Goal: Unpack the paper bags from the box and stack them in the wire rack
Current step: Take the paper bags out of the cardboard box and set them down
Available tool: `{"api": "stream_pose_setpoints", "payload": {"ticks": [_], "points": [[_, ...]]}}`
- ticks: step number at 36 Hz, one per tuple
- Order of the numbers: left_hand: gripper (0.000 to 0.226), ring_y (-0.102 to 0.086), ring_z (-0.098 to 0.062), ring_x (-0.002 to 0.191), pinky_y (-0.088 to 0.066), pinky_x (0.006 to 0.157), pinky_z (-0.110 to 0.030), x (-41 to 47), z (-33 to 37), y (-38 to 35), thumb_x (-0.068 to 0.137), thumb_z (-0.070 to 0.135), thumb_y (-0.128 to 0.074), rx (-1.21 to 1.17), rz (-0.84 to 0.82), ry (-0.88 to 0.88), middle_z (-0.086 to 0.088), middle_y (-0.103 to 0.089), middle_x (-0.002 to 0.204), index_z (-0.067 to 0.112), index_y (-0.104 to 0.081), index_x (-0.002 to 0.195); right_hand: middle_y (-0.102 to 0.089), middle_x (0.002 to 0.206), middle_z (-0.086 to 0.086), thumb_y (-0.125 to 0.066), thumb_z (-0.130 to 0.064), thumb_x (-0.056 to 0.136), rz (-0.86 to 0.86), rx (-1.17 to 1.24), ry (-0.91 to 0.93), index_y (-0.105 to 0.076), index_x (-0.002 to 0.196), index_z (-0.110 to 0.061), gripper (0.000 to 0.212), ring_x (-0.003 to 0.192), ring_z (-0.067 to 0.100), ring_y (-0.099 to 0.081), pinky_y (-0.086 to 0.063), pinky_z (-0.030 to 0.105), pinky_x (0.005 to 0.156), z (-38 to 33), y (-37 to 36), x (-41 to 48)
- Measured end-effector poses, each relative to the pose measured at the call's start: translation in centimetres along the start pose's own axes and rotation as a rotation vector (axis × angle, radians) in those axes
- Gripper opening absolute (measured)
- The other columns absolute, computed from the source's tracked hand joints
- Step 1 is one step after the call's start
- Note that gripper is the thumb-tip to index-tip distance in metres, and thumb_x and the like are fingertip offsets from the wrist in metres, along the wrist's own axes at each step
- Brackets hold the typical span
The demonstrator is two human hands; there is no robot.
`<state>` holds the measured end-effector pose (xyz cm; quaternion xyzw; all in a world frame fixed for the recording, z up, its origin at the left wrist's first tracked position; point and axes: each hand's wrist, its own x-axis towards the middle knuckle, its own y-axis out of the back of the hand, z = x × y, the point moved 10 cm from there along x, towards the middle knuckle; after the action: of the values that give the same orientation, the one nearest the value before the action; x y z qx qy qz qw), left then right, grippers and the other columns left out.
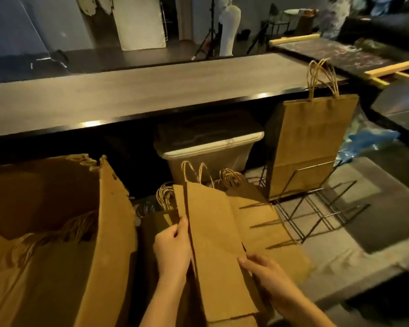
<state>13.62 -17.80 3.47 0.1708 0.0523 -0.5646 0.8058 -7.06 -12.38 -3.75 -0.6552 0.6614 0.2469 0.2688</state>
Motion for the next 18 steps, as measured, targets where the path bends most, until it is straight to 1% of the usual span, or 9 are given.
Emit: {"api": "stream_pose_setpoints", "payload": {"ticks": [2,3,5,7,9,11,14,16,18], "points": [[0.047,-0.044,-0.013,0.044,-0.033,0.048,-0.027,-0.2,0.0,0.2,0.095,0.027,-0.052,0.053,-0.033,-0.021,0.003,-0.047,0.042,0.009,-0.053,0.052,-0.071,0.077,0.005,-0.06,-0.02,0.091,0.012,0.051,-0.09,-0.067,0.098,-0.005,0.017,0.073,0.016,-0.065,-0.05,0.021,0.053,1.6,0.1,0.0],[0.047,-0.039,-0.01,0.042,-0.03,0.047,-0.025,-0.2,0.2,0.2,0.095,0.026,-0.052,0.08,-0.047,-0.04,0.006,-0.04,0.039,0.011,-0.049,0.05,-0.071,0.076,0.007,-0.06,-0.019,0.091,0.03,0.081,-0.116,-0.067,0.097,-0.005,0.017,0.074,0.018,-0.065,-0.051,0.025,0.055,2.1,0.2,0.0],[0.047,-0.038,-0.007,0.04,-0.031,0.045,-0.023,-0.1,0.5,0.5,0.095,0.026,-0.053,0.098,-0.068,-0.093,0.006,-0.04,0.04,0.011,-0.05,0.051,-0.07,0.084,0.014,-0.06,-0.017,0.091,0.076,0.15,-0.137,-0.067,0.092,-0.005,0.014,0.078,0.024,-0.062,-0.052,0.034,0.066,2.9,0.9,0.0],[0.047,-0.038,-0.003,0.038,-0.031,0.043,-0.017,-0.1,1.2,0.7,0.095,0.026,-0.053,0.105,-0.071,-0.144,0.005,-0.042,0.04,0.012,-0.049,0.05,-0.068,0.095,0.02,-0.061,-0.017,0.089,0.101,0.207,-0.127,-0.065,0.095,-0.003,0.016,0.084,0.029,-0.062,-0.05,0.041,0.076,3.3,1.5,0.0],[0.05,-0.039,-0.002,0.035,-0.03,0.039,-0.013,-0.1,1.7,0.9,0.095,0.025,-0.052,0.092,-0.07,-0.177,0.008,-0.043,0.036,0.013,-0.045,0.047,-0.068,0.097,0.019,-0.061,-0.017,0.088,0.148,0.227,-0.072,-0.065,0.098,-0.004,0.017,0.088,0.03,-0.062,-0.05,0.043,0.08,2.9,2.6,0.2],[0.05,-0.04,-0.001,0.034,-0.03,0.039,-0.011,-0.3,1.8,1.1,0.095,0.025,-0.052,0.061,-0.073,-0.176,0.009,-0.044,0.035,0.013,-0.044,0.047,-0.068,0.101,0.014,-0.061,-0.02,0.088,0.232,0.197,0.009,-0.065,0.101,-0.011,0.017,0.095,0.029,-0.062,-0.049,0.046,0.088,1.8,4.5,0.3],[0.047,-0.045,-0.001,0.04,-0.033,0.044,-0.016,-0.5,1.5,1.4,0.095,0.026,-0.051,0.022,-0.069,-0.168,0.005,-0.053,0.043,0.007,-0.051,0.052,-0.066,0.103,0.007,-0.06,-0.024,0.089,0.293,0.118,0.166,-0.063,0.105,-0.021,0.017,0.097,0.026,-0.06,-0.049,0.044,0.084,-1.1,7.0,0.0],[0.047,-0.049,-0.011,0.049,-0.034,0.05,-0.025,-0.6,1.4,1.6,0.095,0.029,-0.051,-0.003,-0.066,-0.171,-0.003,-0.057,0.05,-0.002,-0.057,0.06,-0.065,0.101,0.005,-0.059,-0.024,0.09,0.305,0.064,0.238,-0.062,0.106,-0.024,0.016,0.095,0.024,-0.06,-0.049,0.039,0.078,-2.6,8.3,-0.1],[0.045,-0.052,-0.016,0.052,-0.036,0.053,-0.03,-0.8,1.4,1.7,0.095,0.029,-0.051,-0.02,-0.056,-0.162,-0.008,-0.062,0.056,-0.005,-0.062,0.067,-0.064,0.099,0.001,-0.058,-0.023,0.091,0.336,-0.003,0.287,-0.059,0.106,-0.026,0.015,0.092,0.019,-0.059,-0.048,0.035,0.075,-3.5,9.4,0.1]]}}
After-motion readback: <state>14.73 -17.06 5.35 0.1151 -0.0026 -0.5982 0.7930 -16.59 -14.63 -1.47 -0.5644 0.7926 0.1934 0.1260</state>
